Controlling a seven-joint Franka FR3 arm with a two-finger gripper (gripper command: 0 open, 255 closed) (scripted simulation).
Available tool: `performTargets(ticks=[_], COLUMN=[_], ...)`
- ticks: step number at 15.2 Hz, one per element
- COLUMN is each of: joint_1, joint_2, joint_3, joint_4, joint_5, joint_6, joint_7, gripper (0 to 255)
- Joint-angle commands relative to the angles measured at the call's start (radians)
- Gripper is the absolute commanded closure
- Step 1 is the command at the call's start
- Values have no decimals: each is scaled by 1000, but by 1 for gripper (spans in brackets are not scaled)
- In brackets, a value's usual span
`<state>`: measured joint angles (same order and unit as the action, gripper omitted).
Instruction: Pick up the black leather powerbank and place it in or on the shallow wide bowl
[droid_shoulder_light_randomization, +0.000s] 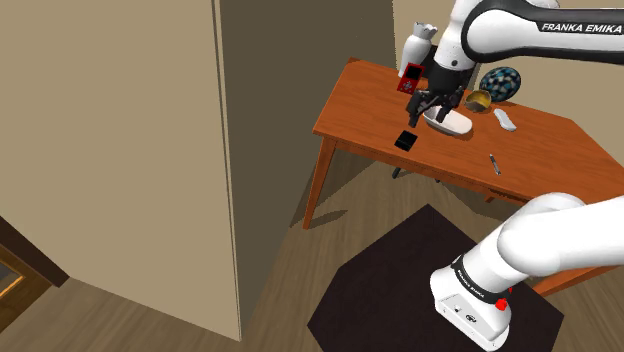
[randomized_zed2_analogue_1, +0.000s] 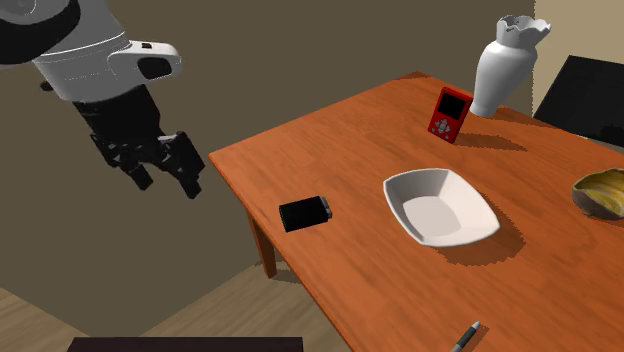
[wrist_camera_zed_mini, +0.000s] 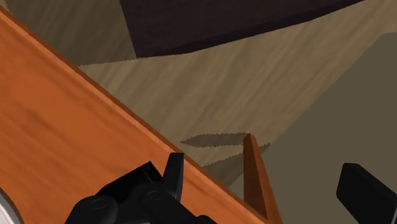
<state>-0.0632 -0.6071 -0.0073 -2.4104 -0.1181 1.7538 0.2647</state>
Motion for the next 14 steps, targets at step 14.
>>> performTargets(ticks=[14], joint_1=[-164], joint_2=[445], joint_3=[-158], joint_4=[123], joint_5=[53], joint_6=[353], joint_7=[191], gripper=[0])
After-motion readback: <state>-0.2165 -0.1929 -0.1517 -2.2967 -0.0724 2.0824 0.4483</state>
